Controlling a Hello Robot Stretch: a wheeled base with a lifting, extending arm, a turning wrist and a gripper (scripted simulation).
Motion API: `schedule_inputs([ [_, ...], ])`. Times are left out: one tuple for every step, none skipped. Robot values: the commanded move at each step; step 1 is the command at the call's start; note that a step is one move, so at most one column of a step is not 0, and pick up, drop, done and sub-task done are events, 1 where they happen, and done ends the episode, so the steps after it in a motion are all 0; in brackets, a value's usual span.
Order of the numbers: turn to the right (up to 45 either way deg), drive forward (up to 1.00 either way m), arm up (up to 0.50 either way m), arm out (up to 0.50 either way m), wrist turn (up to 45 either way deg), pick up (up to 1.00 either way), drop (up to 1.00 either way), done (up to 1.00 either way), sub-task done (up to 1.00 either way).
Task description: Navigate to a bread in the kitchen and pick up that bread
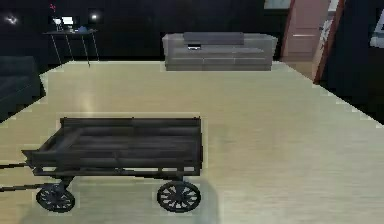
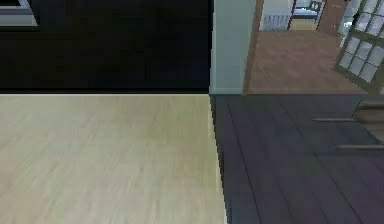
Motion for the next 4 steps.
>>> schedule_inputs([
  [33.0, 0.0, 0.0, 0.0, 0.0, 0.0, 0.0, 0.0, 0.0],
  [0.0, 0.95, 0.0, 0.0, 0.0, 0.0, 0.0, 0.0, 0.0],
  [39.0, 0.0, 0.0, 0.0, 0.0, 0.0, 0.0, 0.0, 0.0],
  [0.0, 0.05, 0.0, 0.0, 0.0, 0.0, 0.0, 0.0, 0.0],
])
